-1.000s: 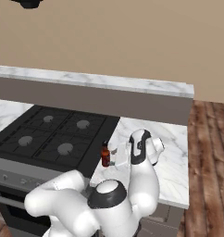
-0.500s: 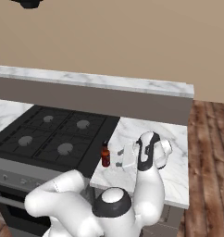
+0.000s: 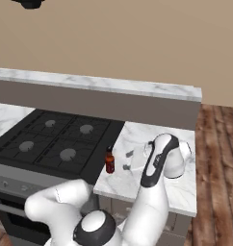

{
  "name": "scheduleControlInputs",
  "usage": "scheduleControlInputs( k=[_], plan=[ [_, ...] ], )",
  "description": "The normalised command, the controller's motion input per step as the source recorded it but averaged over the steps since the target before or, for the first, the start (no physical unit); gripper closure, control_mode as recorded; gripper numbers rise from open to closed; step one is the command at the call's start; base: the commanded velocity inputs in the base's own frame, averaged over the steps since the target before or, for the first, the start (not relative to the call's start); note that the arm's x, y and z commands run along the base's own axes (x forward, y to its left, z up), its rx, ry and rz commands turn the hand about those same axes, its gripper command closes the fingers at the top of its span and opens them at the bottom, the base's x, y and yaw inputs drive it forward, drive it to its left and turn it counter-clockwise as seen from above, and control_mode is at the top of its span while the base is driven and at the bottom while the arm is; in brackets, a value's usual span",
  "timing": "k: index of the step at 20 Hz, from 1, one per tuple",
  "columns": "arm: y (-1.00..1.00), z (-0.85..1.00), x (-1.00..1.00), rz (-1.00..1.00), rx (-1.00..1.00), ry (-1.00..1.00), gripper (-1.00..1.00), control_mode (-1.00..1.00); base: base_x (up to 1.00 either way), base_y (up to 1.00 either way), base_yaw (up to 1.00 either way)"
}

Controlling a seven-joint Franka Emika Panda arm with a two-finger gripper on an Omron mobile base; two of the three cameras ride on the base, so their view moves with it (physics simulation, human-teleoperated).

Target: Take 2 condiments from the cabinet and move them on the counter near the stove.Make sure the condiments are lined up with each other, next to each other.

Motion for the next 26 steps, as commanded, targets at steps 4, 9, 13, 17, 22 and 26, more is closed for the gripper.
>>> scheduleControlInputs(
  k=[4,9,13,17,22,26],
  plan=[
    [0.0,0.78,-0.98,-0.49,0.0,0.1,-1.0,-1.0,0.0,0.0,0.0],
    [0.04,0.83,-0.72,-0.51,0.0,0.25,-1.0,-1.0,0.0,0.0,0.0],
    [0.2,0.97,-0.31,-0.39,-0.13,0.43,-1.0,-1.0,0.0,0.0,0.0],
    [0.41,0.77,-0.09,-0.22,-0.22,0.57,-1.0,-1.0,0.0,0.0,0.0],
    [0.5,0.27,-0.06,-0.21,-0.19,0.66,-1.0,-1.0,0.0,0.0,0.0],
    [0.4,0.0,-0.46,-0.27,-0.13,0.03,-1.0,-1.0,0.0,0.0,0.0]
  ],
)
